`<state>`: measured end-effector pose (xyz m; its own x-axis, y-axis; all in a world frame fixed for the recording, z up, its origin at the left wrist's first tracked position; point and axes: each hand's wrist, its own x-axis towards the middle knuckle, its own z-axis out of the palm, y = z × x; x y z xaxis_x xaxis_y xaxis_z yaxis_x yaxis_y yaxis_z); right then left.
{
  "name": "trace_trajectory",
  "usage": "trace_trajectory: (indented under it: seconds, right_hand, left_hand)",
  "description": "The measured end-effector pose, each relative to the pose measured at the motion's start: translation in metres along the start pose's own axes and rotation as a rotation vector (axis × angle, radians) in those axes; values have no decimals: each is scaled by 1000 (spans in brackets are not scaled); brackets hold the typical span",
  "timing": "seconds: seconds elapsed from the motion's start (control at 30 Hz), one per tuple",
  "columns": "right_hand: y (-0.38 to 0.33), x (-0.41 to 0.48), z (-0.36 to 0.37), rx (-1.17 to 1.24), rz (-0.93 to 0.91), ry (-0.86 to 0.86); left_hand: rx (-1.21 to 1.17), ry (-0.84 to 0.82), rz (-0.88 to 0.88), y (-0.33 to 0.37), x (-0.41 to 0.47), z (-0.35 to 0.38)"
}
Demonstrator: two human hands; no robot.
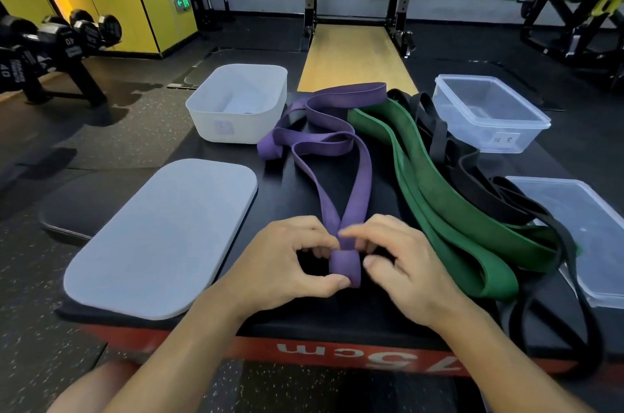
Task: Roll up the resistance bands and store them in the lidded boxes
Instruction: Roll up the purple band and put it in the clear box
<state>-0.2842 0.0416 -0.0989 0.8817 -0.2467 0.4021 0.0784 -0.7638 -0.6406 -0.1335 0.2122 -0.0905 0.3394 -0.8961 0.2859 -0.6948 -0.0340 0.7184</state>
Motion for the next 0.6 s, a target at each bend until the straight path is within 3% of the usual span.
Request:
trace_trajectory:
  seconds: [0.13, 0.37, 0.47, 0.6]
  right_hand:
    - [10, 6, 9, -132, 127, 198]
    - [12, 21, 16, -272, 340, 185]
    - [5, 36, 15, -92, 487, 173]
    - [1, 54, 4, 353, 629, 257]
  left_hand:
    - [71, 25, -43, -4, 0, 1]
    - [15, 8, -69, -4, 1, -1]
    - [4, 3, -76, -3, 2, -2]
    - [-31, 5, -95, -4, 2, -2]
